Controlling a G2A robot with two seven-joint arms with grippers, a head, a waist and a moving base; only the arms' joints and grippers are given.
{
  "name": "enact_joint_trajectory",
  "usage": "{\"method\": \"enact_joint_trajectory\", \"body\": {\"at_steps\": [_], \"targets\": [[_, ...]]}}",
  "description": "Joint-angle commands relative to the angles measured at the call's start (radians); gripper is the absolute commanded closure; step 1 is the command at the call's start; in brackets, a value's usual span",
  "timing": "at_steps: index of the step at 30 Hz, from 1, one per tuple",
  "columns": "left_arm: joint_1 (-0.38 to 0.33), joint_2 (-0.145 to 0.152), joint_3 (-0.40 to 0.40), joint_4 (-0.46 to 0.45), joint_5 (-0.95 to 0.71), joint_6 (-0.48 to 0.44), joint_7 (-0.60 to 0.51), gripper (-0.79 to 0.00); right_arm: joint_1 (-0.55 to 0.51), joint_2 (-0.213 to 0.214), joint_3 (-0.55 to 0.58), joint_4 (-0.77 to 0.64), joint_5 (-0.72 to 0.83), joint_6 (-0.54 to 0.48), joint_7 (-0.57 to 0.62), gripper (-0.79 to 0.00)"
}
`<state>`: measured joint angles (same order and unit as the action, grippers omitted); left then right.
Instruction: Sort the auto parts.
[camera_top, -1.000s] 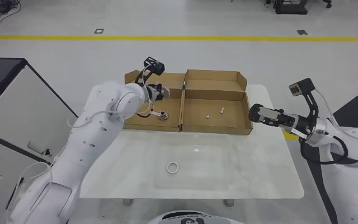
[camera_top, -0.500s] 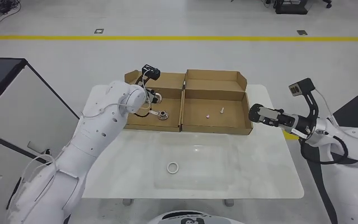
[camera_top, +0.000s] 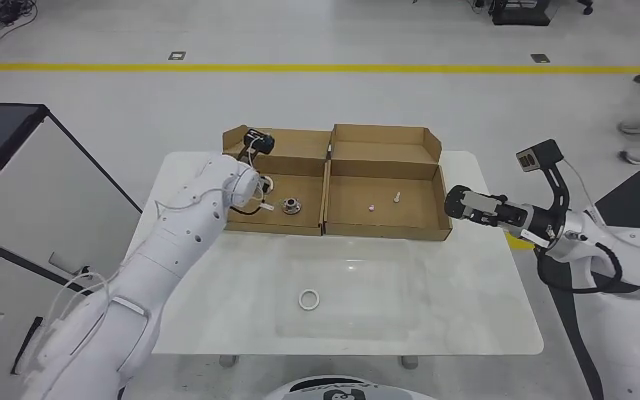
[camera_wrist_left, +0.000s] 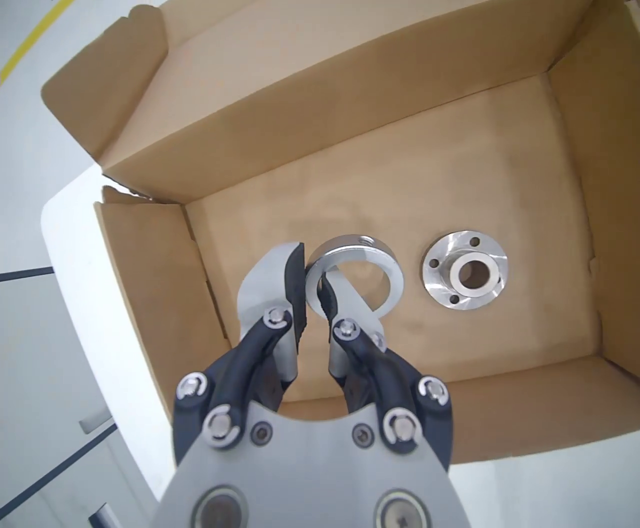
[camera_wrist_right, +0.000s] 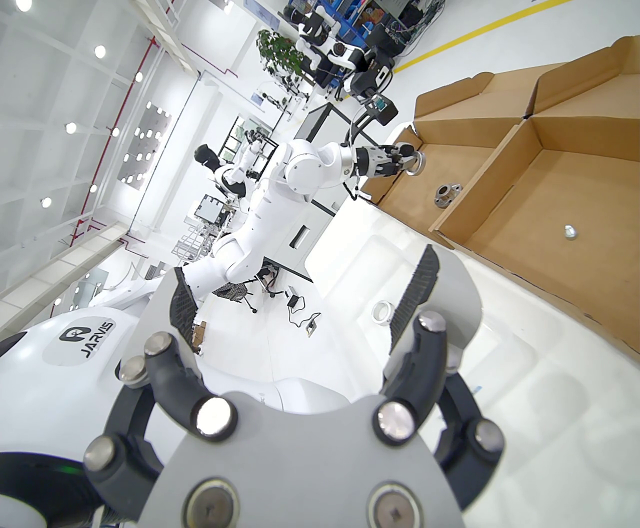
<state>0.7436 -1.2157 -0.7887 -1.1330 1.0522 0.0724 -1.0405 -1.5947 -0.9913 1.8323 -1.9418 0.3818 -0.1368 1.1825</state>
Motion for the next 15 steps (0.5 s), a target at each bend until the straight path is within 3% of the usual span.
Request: {"method": "enact_joint_trajectory", "body": {"at_steps": [1, 15], "targets": [[0.003, -0.004, 0.003, 0.012, 0.0, 0.002, 0.0, 0.0, 0.0, 0.0, 0.0, 0.0, 0.0, 0.0, 0.0, -0.785], [0.03, -0.025, 0.015, 0.053, 0.015, 0.005, 0.008, 0.0, 0.0, 0.0, 0.0, 0.0, 0.0, 0.0, 0.0, -0.785]]}}
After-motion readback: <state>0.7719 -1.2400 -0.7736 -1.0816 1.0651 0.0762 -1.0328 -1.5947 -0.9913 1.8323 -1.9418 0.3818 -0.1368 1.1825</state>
